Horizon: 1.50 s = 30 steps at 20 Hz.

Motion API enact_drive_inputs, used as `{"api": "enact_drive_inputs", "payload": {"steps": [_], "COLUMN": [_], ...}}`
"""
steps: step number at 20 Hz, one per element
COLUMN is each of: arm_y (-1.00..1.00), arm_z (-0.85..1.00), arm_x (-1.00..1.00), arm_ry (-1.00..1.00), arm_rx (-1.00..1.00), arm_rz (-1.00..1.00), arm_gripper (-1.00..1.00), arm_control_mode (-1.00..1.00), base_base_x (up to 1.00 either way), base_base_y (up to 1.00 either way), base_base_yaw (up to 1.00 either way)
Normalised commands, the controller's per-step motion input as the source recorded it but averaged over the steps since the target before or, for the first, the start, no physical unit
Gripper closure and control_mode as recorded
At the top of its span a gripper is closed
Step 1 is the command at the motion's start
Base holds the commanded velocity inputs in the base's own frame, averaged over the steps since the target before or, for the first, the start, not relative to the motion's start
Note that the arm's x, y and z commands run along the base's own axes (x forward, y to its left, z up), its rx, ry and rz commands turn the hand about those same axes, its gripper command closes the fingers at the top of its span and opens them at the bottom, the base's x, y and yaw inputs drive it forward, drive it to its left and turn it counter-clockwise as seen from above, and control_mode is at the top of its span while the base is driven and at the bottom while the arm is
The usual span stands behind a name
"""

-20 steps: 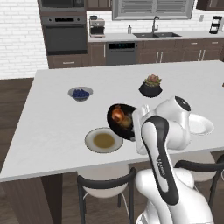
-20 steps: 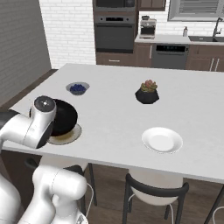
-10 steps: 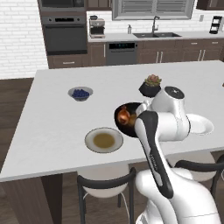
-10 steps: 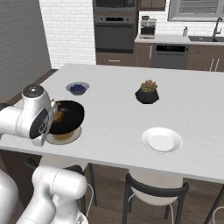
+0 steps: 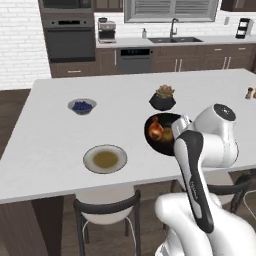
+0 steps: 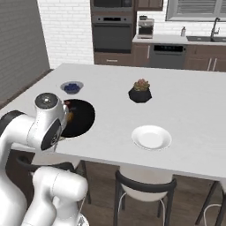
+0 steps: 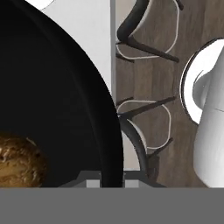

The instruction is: Pick the chicken drumstick and mushroom from their plates and place them in the bowl. Then put the bowl in the fridge.

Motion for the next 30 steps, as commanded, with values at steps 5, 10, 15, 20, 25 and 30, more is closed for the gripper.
{"api": "enact_drive_inputs", "payload": {"steps": [5, 10, 15, 20, 25, 30], "arm_y": [0.0, 0.0, 0.0, 0.0, 0.0, 0.0], "arm_z": [0.0, 0.0, 0.0, 0.0, 0.0, 0.0], "arm_x": [0.0, 0.0, 0.0, 0.0, 0.0, 0.0], "arm_ry": [0.0, 0.0, 0.0, 0.0, 0.0, 0.0], "arm_rx": [0.0, 0.0, 0.0, 0.0, 0.0, 0.0], "arm_rz": [0.0, 0.0, 0.0, 0.0, 0.0, 0.0], "arm_gripper": [1.0, 1.0, 1.0, 1.0, 1.0, 1.0], "arm_control_mode": [1.0, 1.0, 1.0, 1.0, 1.0, 1.0], "base_base_x": [-0.48, -0.6, -0.54, -0.03, 0.0, 0.27], "base_base_y": [-1.0, -1.0, -1.0, -0.81, -0.69, -0.29], "base_base_yaw": [-0.07, -0.23, -0.43, -0.67, -0.66, -0.74]}}
